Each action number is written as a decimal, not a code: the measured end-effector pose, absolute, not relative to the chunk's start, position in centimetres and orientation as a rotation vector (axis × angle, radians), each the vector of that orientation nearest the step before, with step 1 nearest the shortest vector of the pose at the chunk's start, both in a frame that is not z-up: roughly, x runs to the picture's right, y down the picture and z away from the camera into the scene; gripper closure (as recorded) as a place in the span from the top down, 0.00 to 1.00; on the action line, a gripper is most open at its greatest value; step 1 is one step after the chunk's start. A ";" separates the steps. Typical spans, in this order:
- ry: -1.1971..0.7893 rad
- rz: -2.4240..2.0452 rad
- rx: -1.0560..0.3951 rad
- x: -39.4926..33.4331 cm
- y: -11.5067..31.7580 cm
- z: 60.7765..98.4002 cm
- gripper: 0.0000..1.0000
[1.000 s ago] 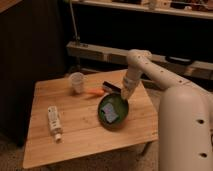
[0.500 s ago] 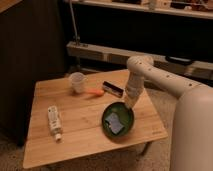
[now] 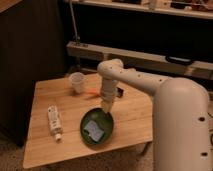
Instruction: Drag the ceramic bowl in a circle
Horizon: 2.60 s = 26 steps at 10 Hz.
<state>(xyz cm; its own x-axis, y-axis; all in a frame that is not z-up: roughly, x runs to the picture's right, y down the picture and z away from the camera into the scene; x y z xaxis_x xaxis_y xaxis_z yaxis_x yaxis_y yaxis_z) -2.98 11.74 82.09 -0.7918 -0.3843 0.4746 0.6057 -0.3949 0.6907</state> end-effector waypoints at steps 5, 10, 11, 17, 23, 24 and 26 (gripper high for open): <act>-1.215 -2.183 -0.172 -4.9 8.1 85.1 0.10; -1.089 -2.076 -0.277 2.2 1.2 90.2 0.10; -1.066 -2.069 -0.310 4.1 0.9 90.3 0.10; -1.028 -2.107 -0.455 7.9 3.8 86.8 0.10; -1.129 -2.187 -0.432 2.6 12.7 80.6 0.10; -1.159 -2.218 -0.409 0.3 13.8 80.2 0.10; -1.194 -2.256 -0.373 -3.6 14.4 80.5 0.10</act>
